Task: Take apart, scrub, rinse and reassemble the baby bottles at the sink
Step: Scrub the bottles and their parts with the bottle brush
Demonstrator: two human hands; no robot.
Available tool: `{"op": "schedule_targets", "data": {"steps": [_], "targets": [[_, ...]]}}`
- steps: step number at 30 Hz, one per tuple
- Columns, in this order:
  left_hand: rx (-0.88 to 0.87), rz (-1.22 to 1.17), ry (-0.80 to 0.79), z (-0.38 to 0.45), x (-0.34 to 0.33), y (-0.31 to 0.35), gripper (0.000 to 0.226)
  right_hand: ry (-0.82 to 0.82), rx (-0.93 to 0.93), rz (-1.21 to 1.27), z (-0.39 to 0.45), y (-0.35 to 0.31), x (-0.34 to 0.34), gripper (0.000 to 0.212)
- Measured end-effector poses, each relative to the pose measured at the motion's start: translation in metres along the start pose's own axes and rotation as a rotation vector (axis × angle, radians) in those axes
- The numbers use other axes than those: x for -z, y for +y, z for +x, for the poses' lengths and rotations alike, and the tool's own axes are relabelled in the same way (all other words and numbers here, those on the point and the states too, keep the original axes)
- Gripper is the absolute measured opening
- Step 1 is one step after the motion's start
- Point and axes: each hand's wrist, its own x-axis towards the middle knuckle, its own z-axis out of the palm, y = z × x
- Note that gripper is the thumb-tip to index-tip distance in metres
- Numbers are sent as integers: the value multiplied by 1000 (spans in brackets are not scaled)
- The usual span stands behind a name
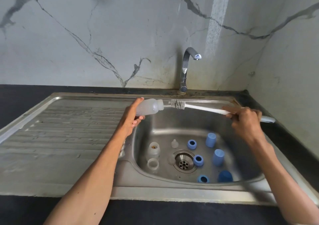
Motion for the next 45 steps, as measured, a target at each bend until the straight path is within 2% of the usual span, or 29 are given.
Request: {"op": "schedule_targets", "data": {"steps": [5, 9, 14, 18, 21, 28, 33, 35, 40, 43, 45], "targets": [[0, 62, -18, 4, -6, -6, 48, -17, 61, 1, -1, -15, -14, 38], [-22, 104, -23, 6, -1, -6, 54, 8, 23, -6, 0, -5, -4, 41], [-31, 182, -78, -1, -23, -11, 52, -77, 104, -25, -5, -26, -15, 38], [-82, 238, -64, 3, -24, -10, 49, -61, 49, -50, -3, -17, -9, 36], [-121, 196, -6, 7, -23, -13, 53, -47, 5, -96, -4, -13, -5, 35], [-103, 117, 32, 7, -25, -12, 46, -33, -44, -183, -7, -16, -1, 32], [-67, -148, 139, 14, -11, -7, 41, -58, -167, -148, -8, -14, 13, 29], [-66, -164, 166, 17, -5, -9, 38, -94, -158, -115, -13, -15, 15, 27], [-72, -243, 69, 13, -22, -10, 30, -147, -52, -3, -18, -41, -5, 15], [-102, -259, -45, 6, -32, -13, 23, -156, 3, 82, -21, -50, -16, 25], [-132, -256, -53, 3, -37, -13, 17, -161, 15, 146, -23, -51, -19, 31]]}}
